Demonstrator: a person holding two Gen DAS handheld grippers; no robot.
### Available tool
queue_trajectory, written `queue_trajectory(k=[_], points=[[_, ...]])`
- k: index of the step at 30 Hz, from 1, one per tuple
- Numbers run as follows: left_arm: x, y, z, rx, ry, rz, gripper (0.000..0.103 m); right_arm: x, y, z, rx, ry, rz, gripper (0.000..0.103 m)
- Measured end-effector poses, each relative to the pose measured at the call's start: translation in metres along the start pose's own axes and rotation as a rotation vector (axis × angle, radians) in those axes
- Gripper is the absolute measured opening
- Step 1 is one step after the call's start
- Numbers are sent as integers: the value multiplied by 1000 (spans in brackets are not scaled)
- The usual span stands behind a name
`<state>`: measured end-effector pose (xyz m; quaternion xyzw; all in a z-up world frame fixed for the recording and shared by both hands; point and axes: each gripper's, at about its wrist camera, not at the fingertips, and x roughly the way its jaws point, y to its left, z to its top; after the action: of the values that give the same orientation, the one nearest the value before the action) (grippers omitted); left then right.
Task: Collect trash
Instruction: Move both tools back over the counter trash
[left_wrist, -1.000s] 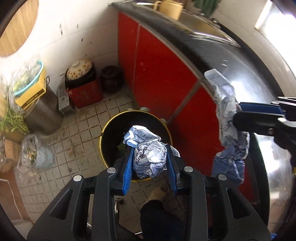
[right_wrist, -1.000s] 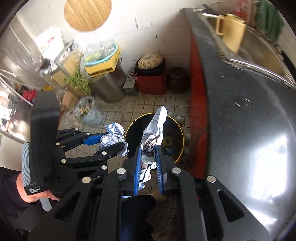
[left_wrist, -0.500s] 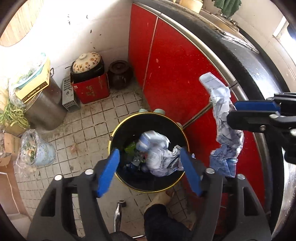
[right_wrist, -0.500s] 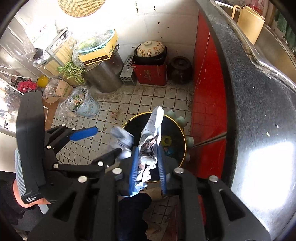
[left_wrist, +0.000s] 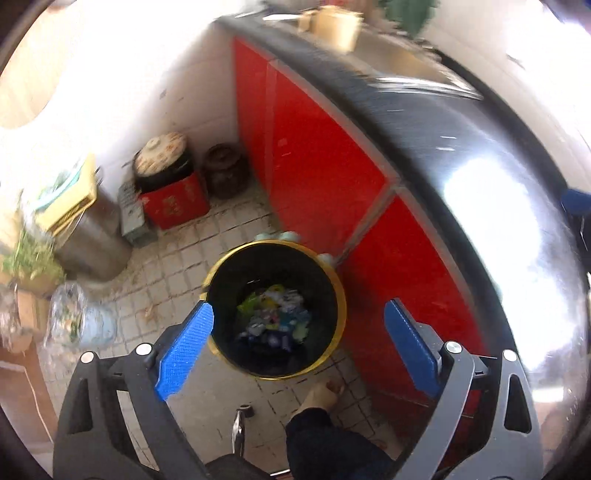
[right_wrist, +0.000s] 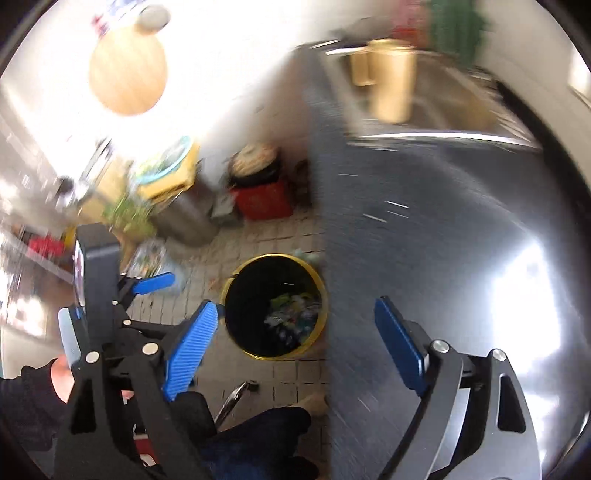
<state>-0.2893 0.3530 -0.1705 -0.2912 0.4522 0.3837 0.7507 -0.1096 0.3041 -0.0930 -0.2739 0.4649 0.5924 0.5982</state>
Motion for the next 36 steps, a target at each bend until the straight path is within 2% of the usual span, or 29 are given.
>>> queue_trajectory(k=[3, 6, 7, 10, 13, 16, 19, 22, 24, 27, 30, 36], points=[[-15, -56, 7, 97, -11, -73, 91, -55, -43, -44, 108, -56, -113, 86], [-26, -131, 7, 253, -19, -152, 91, -99, -77, -88, 210, -98, -217, 86], [-32, -169, 4, 332, -23, -191, 91, -121, -94, -109, 265, -117, -268, 86], [-42, -249, -13, 491, -23, -274, 91, -173, -134, -168, 419, -173, -378, 86], [-53, -323, -36, 621, -1, -369, 91, -222, -168, -234, 584, -219, -469, 86], [-68, -388, -63, 760, -3, -450, 91, -258, -183, -291, 702, -252, -537, 86], [-82, -433, -92, 897, -20, -497, 91, -284, -186, -352, 797, -270, -586, 86], [-91, -467, -113, 993, -21, -528, 91, -294, -187, -392, 863, -274, -605, 86], [-93, -478, -120, 1028, -16, -544, 91, -296, -189, -409, 891, -273, -604, 86], [-91, -487, -125, 1082, -15, -565, 91, -286, -197, -413, 912, -269, -572, 86], [-84, -494, -120, 1164, -28, -562, 91, -281, -206, -408, 902, -263, -552, 86], [-65, -517, -95, 1362, -83, -581, 91, -266, -253, -387, 826, -246, -510, 86]])
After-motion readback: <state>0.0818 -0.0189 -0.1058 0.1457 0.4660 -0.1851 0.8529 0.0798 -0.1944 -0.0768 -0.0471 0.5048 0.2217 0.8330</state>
